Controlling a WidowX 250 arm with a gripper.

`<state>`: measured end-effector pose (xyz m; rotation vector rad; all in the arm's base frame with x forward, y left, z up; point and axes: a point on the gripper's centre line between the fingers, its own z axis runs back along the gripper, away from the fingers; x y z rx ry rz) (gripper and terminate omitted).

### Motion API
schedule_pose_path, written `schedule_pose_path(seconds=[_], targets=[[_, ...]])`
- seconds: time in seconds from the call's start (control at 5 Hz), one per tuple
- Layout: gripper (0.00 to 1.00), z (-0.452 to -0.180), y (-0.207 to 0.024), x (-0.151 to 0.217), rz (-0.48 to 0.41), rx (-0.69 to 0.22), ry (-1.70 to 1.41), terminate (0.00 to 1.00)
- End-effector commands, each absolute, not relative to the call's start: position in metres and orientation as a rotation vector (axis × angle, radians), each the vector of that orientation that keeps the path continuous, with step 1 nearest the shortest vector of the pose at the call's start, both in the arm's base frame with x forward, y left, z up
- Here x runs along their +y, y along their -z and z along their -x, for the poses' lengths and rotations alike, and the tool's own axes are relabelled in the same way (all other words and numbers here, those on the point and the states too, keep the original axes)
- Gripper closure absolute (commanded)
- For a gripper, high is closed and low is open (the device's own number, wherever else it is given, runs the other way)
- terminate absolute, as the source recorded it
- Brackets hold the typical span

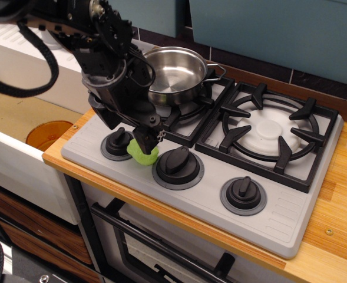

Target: Put pot or pan on stove and put cauliflower in pot or pan

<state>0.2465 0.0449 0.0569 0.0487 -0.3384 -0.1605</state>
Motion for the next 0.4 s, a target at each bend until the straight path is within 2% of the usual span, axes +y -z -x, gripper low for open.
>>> schedule_pose_path(seconds=[0.0,0.2], targets=[[0.00,-0.2458,-0.0534,0.0411,-0.051,-0.371,0.150,0.00],[0.00,-0.2461,-0.0472,0.0383,-0.038,-0.387,0.156,0.00]])
